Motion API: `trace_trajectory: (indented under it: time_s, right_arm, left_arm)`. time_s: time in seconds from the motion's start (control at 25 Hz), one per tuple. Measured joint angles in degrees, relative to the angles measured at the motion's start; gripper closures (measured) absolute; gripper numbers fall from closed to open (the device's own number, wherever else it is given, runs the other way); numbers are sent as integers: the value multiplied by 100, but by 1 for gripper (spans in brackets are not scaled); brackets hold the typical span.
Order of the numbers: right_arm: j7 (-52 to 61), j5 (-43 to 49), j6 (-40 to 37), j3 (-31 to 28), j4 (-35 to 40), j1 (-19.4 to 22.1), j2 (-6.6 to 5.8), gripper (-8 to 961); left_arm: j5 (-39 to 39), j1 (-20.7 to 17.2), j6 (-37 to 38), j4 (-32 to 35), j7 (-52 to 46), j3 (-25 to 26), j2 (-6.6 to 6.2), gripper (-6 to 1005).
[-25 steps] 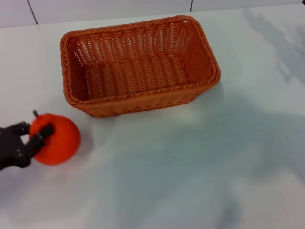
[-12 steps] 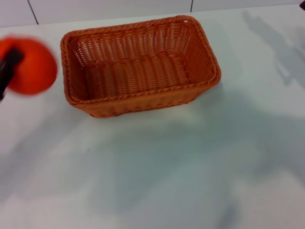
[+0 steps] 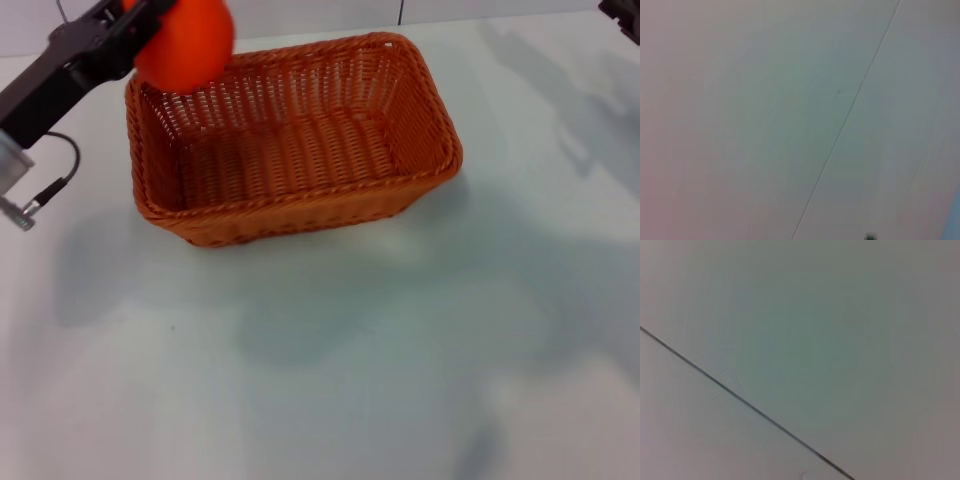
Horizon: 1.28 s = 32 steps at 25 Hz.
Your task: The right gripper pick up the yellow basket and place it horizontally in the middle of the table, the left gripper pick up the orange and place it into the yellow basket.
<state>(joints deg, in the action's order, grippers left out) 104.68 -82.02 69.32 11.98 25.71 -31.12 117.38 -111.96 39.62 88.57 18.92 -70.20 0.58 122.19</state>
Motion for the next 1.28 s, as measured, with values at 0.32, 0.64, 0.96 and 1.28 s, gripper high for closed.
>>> trace_trajectory:
  time_s: [0.32,0.64,0.96,1.28]
  right_arm:
    - [-89,2,29,-1,-88,83,11,444]
    - [-156,14,107,38,-129,36,13,444]
    - [-430,-70,178,5,-91,138,14,444]
    - [-2210,-1214,406,-20,-95,527,145,444]
  left_arm:
    - [77,36,13,-30,12,16,40,399]
    - [482,-89,333,-27,66,34,89,129]
    - [2561,-979,1204,-777,1536,63,178,79]
    - [3351,-1692,1571,-1811,3248,462,202,79]
